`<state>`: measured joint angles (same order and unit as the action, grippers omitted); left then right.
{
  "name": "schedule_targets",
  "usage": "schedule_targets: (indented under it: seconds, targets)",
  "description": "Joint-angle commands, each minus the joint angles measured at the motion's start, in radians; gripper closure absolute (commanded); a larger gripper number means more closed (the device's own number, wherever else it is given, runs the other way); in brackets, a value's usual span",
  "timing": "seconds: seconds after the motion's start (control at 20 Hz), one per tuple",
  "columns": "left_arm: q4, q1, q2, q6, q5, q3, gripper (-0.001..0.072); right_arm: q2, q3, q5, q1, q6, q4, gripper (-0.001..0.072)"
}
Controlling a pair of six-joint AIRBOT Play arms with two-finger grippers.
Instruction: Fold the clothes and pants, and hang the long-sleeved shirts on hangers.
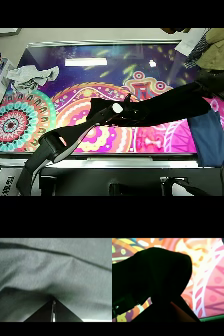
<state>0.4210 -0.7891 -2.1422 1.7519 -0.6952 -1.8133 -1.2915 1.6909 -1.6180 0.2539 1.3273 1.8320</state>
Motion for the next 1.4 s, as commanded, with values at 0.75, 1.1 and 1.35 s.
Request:
schedule_targets:
  seconds: [0.75,1.1,1.35]
  targets:
    - [0.892,0.681,0.675,-0.002,-0.865,-0.007,0.0688,-0.125,0.005,0.37,-0.497,-0.425,0.168,0.0681]
    - [0.892,0.746,0.681,-0.024,-0.883,-0.007,0.0688,-0.268,0.005,0.568,-0.724,-0.551,0.169,0.0681]
    - [0.891,0.746,0.68,-0.024,-0.864,-0.007,0.0688,-0.372,0.005,0.636,-0.788,-0.584,0.172,0.0681]
